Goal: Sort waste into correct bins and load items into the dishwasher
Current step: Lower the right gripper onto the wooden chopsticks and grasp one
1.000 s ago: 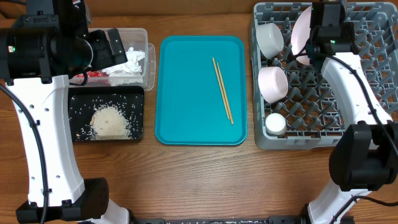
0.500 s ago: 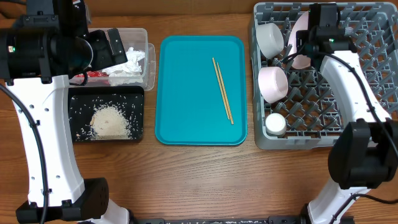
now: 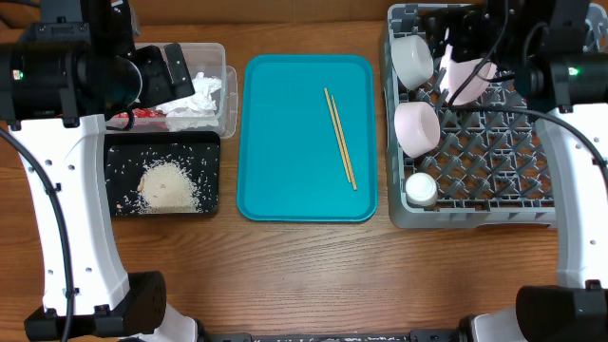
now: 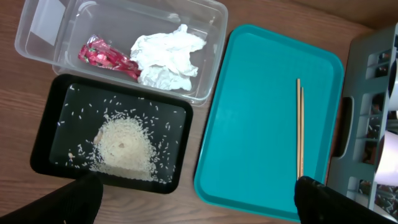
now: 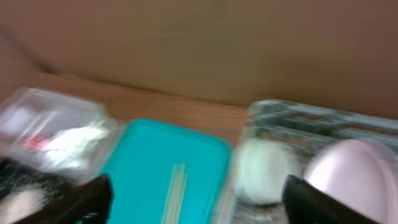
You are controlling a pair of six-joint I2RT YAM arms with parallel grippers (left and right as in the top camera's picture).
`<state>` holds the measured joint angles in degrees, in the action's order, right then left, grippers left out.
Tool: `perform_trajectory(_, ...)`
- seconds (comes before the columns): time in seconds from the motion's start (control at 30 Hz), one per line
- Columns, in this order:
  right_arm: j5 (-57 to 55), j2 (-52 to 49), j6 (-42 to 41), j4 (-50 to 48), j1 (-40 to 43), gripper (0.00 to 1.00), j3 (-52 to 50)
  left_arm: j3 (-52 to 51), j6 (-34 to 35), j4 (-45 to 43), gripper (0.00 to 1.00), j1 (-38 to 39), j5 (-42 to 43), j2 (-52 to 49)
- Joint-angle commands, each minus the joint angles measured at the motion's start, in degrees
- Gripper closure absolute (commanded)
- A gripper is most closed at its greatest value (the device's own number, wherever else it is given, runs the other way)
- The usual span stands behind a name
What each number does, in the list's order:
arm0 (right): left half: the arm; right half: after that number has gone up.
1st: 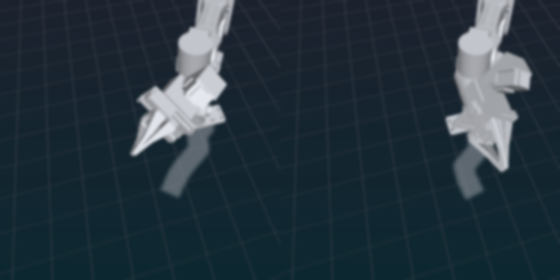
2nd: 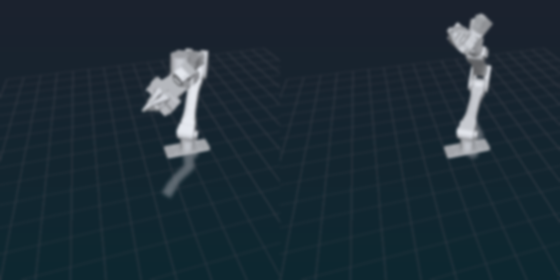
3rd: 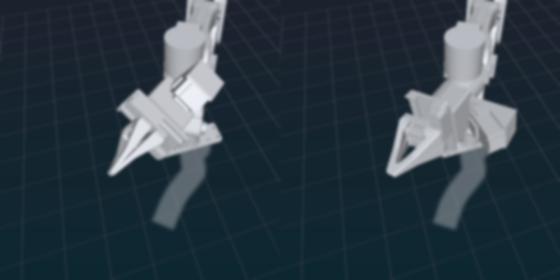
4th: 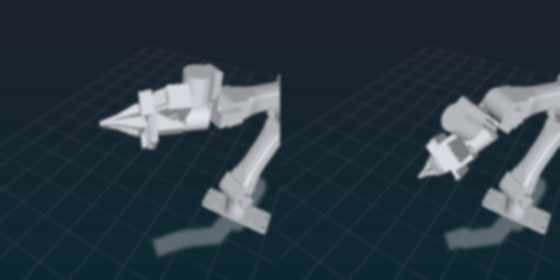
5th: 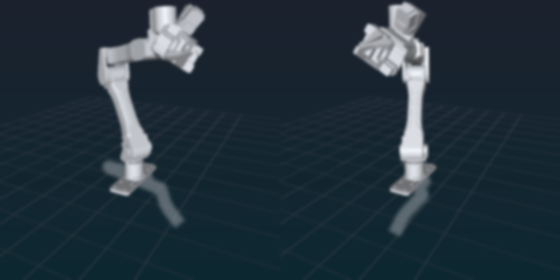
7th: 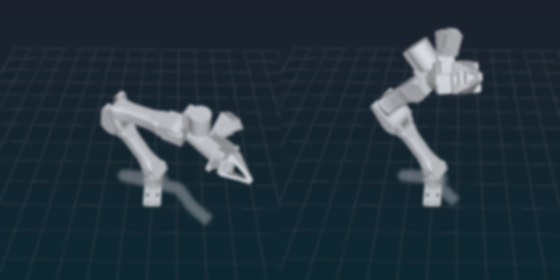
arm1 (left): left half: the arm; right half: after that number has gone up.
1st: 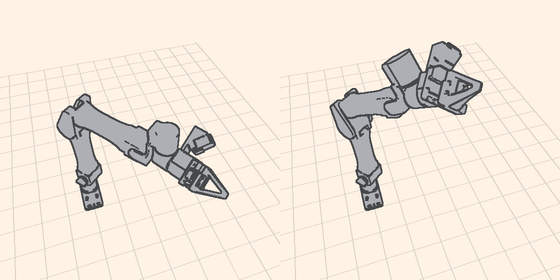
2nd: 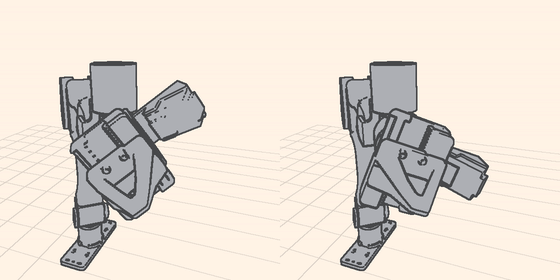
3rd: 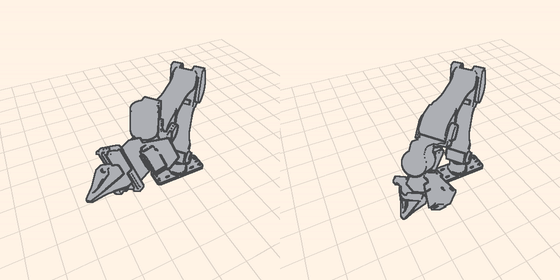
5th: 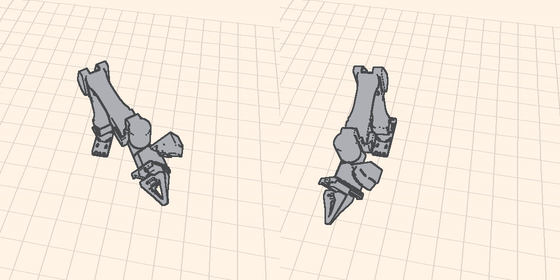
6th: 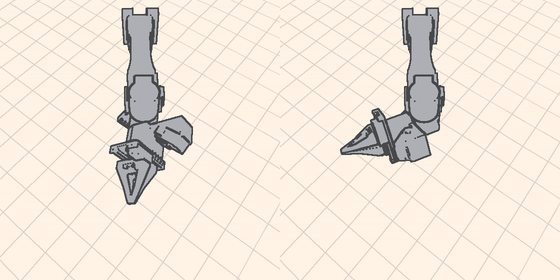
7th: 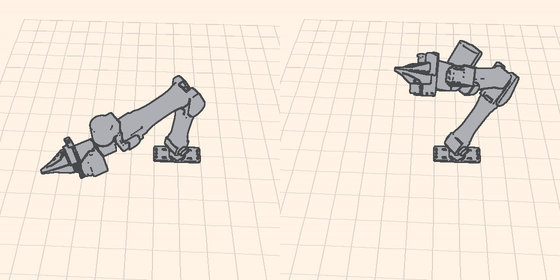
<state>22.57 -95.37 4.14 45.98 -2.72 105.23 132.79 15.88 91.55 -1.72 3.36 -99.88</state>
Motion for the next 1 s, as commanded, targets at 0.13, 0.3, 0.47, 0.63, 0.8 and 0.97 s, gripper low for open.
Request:
perform_trajectory(0.13,-6.6,-8.9,-7.3,1.7,-9.5,0.29,-2.5,0.1,-1.1,-0.1,0.0,-0.1,-0.6,-0.2)
perform_trajectory(0.3,-23.7,-15.9,-8.3,3.2,-17.2,0.37,-2.6,0.1,-1.1,-0.1,0.0,-0.2,-0.6,-0.2)
perform_trajectory(0.47,-32.7,-22.7,-9.1,3.5,-20.7,0.41,-2.6,0.1,-1.1,-0.1,0.0,-0.1,-0.6,-0.2)
perform_trajectory(0.63,-33.7,-28.4,-9.2,3.6,-20.8,0.47,-2.6,0.1,-1.1,-0.1,0.0,-0.1,-0.6,-0.2)
perform_trajectory(0.8,-33.4,-33.2,-9.6,3.8,-20.9,0.47,-2.6,0.1,-1.1,-0.1,0.0,-0.1,-0.6,-0.2)
perform_trajectory(0.97,-30.9,-35.6,-9.6,3.9,-21.0,0.47,-2.6,0.1,-1.1,-0.1,0.0,-0.2,-0.6,-0.2)
